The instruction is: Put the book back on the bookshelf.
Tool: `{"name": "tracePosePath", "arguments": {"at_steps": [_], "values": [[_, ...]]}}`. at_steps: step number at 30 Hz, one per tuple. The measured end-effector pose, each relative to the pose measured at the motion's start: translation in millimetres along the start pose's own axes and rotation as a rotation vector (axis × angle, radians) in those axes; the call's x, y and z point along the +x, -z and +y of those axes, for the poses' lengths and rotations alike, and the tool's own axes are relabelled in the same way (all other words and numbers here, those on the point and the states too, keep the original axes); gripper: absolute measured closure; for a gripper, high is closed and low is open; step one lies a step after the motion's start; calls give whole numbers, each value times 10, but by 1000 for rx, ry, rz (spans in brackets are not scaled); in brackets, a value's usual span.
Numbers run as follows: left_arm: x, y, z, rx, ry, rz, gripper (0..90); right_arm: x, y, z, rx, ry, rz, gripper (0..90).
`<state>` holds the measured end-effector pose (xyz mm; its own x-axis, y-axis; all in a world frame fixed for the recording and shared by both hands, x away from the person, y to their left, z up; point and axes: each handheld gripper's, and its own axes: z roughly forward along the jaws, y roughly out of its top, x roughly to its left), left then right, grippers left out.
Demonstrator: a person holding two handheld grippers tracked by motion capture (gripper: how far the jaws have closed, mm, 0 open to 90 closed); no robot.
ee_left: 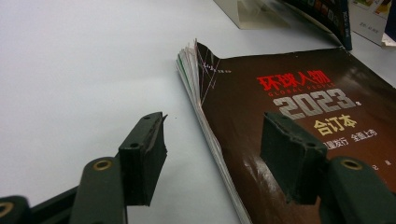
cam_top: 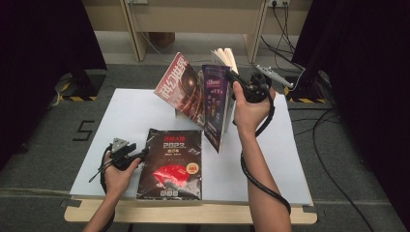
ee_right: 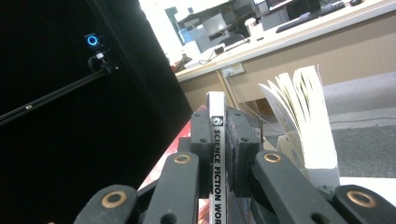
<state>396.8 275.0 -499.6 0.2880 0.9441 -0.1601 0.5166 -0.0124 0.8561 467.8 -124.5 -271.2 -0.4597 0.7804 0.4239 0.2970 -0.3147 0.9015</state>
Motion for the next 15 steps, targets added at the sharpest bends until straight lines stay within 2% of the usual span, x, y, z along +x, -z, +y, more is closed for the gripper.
{"name": "tracePosePath", "arguments": {"at_steps": [15], "values": [[0,-4,-1,-5,4,-1,392,19,-66,49,-25,14,-14,836]]}}
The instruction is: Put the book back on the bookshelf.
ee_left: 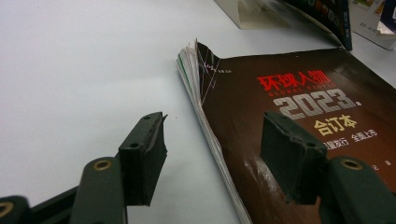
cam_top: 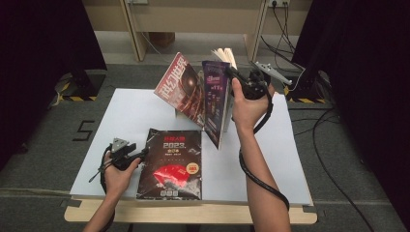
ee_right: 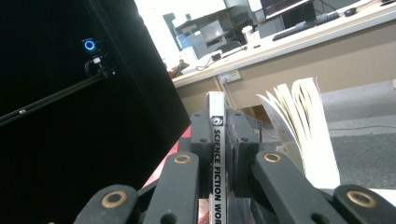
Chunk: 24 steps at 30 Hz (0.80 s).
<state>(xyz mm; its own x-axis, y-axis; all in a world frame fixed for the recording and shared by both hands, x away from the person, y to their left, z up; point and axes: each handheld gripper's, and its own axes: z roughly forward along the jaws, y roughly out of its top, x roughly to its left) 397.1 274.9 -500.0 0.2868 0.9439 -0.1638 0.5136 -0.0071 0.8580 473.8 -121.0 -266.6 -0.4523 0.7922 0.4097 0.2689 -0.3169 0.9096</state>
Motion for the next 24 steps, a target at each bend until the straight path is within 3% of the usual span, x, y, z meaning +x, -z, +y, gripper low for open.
{"name": "tracePosePath", "arguments": {"at_steps": [24], "values": [[1,0,1,3,-1,0,393,47,-167,145,-27,37,-25,837]]}}
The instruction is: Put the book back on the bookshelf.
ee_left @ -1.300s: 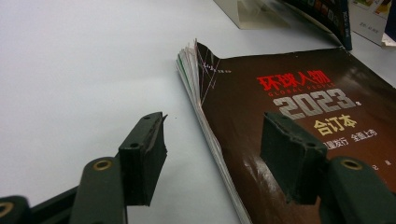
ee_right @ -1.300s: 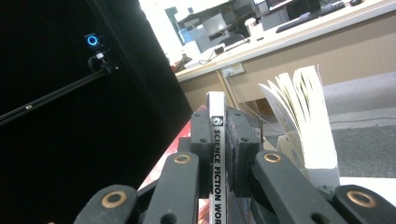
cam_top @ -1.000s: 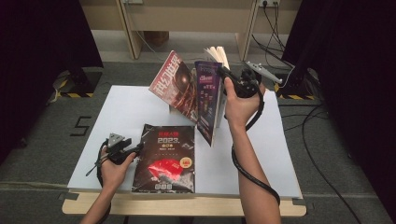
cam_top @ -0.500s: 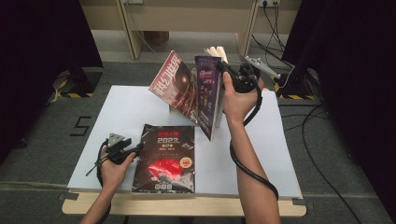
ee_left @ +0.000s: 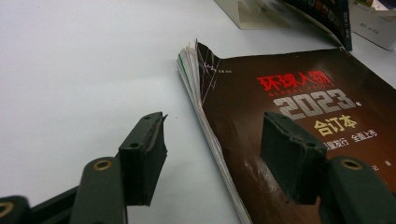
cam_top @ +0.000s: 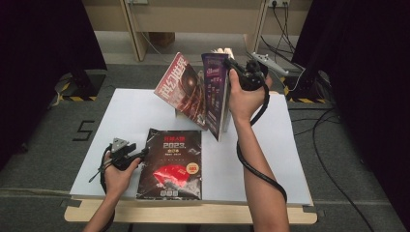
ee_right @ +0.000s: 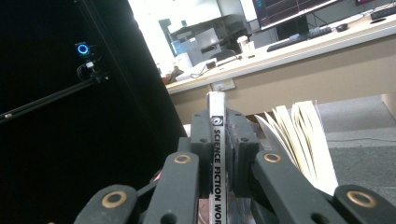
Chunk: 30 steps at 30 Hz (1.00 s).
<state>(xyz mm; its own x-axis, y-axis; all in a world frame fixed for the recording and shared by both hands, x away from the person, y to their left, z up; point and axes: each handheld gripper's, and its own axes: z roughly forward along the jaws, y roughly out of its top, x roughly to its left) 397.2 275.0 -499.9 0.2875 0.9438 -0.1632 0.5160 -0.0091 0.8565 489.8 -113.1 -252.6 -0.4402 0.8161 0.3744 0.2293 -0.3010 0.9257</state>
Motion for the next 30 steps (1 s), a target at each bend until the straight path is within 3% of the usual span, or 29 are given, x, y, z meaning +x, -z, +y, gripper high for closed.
{"name": "tracePosePath", "arguments": {"at_steps": [30], "values": [[1,2,-1,-2,2,0,394,3,-255,78,-12,18,-24,836]]}}
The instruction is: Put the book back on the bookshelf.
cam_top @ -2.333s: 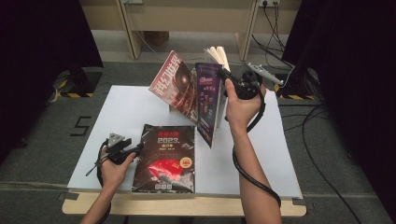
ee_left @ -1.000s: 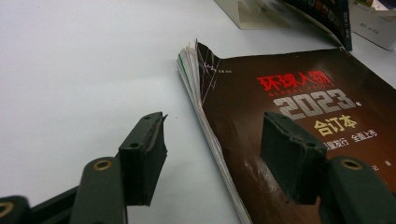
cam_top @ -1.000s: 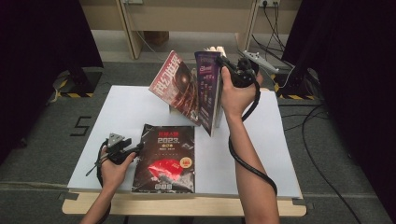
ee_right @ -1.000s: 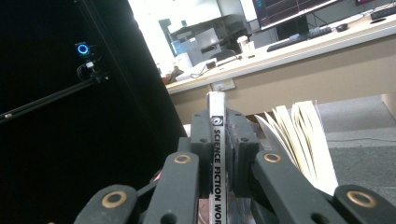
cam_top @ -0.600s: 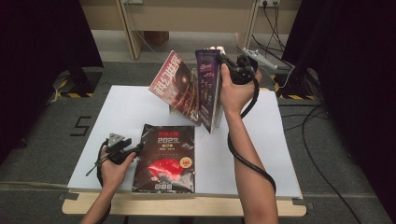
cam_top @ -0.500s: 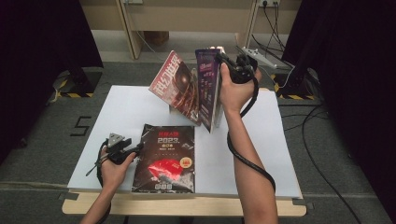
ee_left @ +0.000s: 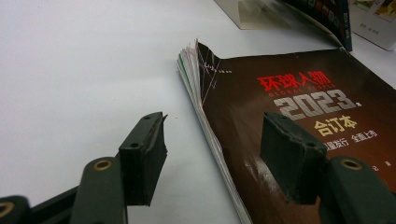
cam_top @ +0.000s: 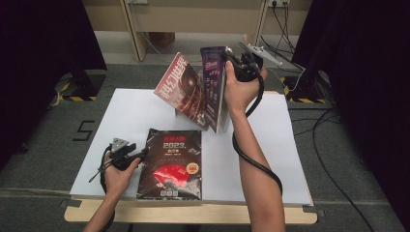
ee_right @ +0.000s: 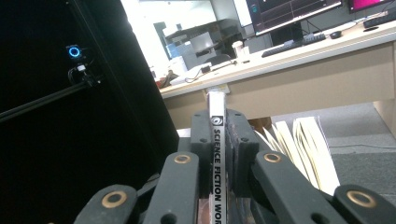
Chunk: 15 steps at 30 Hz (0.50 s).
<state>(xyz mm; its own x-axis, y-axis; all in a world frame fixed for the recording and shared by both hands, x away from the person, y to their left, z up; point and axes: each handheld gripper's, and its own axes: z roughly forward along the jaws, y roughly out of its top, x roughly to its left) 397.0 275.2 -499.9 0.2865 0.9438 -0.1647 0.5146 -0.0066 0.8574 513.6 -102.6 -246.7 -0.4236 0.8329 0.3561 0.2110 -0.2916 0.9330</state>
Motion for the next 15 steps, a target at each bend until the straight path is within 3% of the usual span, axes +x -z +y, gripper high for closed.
{"name": "tracePosePath", "arguments": {"at_steps": [15], "values": [[-2,1,-1,-2,-2,1,394,-14,-126,56,-8,16,-21,837]]}}
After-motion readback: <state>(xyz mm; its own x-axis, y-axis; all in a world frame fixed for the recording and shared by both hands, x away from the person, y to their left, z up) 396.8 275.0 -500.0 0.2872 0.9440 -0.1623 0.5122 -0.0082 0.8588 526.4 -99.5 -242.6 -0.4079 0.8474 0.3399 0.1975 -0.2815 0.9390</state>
